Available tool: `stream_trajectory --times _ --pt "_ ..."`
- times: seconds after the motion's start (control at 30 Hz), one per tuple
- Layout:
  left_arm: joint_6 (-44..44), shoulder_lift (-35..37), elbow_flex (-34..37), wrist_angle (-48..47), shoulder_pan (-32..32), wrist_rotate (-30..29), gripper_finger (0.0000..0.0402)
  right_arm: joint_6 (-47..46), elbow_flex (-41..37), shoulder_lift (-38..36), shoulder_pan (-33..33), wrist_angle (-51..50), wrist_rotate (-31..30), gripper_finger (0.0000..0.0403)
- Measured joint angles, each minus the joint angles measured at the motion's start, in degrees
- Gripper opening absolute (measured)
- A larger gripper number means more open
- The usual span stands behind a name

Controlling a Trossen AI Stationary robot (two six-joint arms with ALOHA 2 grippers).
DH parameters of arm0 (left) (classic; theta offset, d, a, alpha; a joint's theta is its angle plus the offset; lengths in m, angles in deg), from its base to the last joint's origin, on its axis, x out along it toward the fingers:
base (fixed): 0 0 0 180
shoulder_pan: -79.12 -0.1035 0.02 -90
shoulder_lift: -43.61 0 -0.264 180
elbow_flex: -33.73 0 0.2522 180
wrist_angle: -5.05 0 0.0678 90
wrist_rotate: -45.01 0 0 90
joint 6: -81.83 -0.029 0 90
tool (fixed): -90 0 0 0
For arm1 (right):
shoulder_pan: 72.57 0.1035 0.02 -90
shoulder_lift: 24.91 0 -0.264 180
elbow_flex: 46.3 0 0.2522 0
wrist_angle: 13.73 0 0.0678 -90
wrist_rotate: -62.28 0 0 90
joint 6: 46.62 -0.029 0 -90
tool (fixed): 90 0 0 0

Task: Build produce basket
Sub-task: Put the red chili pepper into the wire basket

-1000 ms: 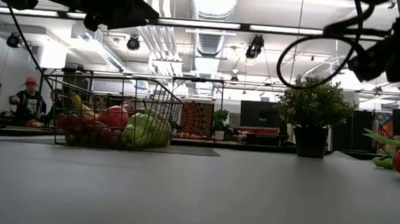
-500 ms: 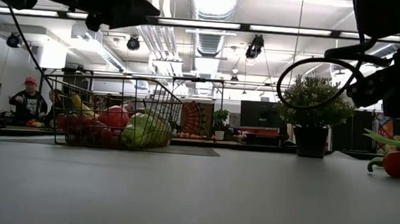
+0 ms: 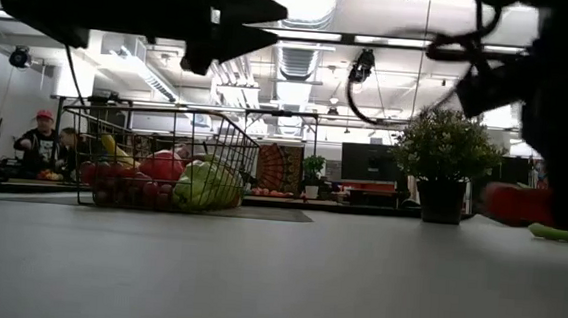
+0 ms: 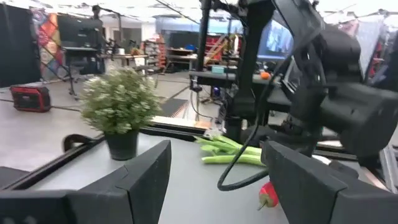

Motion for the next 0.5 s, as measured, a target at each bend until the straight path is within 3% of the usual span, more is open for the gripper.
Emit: stream_trajectory --times 0.17,0.5 --pt "0.0 -2.5 -2.6 0.1 0.1 5.0 0.0242 11.9 1.8 -0.3 0.0 10.0 -6.3 0.0075" --pt "-0.5 3.2 -2.4 0.1 0.4 10.3 0.0242 46.2 -2.3 -2.3 -2.1 48.0 -9.2 0.0075"
